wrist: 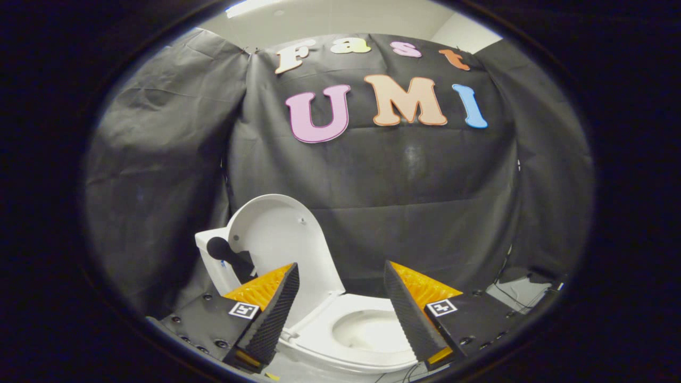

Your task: Open the toilet lid.

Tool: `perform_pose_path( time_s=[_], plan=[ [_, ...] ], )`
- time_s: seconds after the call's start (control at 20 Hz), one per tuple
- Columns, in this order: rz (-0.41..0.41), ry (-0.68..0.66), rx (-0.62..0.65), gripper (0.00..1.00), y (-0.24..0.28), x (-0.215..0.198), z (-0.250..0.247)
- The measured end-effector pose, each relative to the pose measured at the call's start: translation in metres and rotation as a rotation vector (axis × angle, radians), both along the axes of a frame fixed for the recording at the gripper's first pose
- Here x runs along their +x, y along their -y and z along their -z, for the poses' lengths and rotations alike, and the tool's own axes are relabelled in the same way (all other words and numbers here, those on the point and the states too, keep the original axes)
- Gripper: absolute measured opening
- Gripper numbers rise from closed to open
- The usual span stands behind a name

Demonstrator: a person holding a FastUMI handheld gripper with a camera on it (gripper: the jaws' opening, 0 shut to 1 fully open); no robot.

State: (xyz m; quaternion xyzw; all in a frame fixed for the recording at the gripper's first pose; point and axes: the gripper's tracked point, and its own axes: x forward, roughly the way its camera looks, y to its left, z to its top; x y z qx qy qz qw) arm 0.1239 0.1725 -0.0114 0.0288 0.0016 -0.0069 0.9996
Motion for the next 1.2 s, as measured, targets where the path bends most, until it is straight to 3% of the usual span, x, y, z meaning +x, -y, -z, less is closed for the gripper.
perform_pose_path(
  time_s=[1.2],
  plan=[
    [0.051,0.056,0.084,0.98,0.021,-0.013,-0.022]
  ],
)
